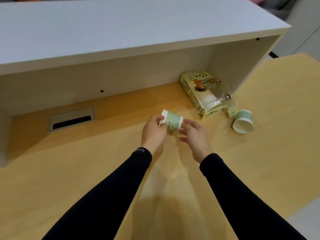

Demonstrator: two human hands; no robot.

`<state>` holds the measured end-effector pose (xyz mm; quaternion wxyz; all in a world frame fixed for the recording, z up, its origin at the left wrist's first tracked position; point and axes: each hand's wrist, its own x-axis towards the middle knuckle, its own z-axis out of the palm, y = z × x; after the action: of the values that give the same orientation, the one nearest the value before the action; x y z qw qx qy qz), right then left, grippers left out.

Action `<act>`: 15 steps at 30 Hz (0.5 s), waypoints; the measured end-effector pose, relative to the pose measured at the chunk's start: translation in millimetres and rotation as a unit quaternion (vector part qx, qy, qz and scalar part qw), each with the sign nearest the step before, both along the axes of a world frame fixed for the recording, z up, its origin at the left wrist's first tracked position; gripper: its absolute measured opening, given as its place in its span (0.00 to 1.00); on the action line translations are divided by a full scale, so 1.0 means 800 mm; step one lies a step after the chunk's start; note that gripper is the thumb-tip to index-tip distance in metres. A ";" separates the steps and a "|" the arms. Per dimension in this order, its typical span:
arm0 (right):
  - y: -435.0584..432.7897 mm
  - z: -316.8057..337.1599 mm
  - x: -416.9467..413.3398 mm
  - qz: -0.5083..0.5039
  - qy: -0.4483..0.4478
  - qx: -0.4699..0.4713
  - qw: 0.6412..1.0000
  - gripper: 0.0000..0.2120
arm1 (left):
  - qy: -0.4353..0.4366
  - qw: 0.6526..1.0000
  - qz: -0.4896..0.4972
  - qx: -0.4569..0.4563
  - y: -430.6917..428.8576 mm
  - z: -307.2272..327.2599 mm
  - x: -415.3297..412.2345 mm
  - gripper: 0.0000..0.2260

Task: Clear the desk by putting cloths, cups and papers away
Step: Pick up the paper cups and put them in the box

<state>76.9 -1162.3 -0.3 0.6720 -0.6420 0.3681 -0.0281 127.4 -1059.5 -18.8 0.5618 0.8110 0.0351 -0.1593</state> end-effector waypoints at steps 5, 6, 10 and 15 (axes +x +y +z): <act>0.015 0.035 -0.027 0.044 -0.051 -0.008 0.998 0.18 | -0.056 0.997 0.043 -0.021 0.019 0.037 -0.030 0.14; 0.018 0.041 -0.034 0.048 -0.058 -0.009 0.997 0.18 | -0.066 0.997 0.046 -0.021 0.022 0.042 -0.037 0.14; 0.031 0.062 -0.087 0.065 -0.100 0.005 0.993 0.17 | -0.107 0.992 0.056 -0.022 0.037 0.072 -0.094 0.13; 0.056 0.069 -0.160 0.087 -0.101 0.020 0.991 0.15 | -0.126 0.990 0.068 -0.008 0.066 0.088 -0.176 0.11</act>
<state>-50.8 -1117.4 55.2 0.7182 -0.6522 0.2410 -0.0269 -13.8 -1006.7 51.4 0.5778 0.8158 0.0177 -0.0178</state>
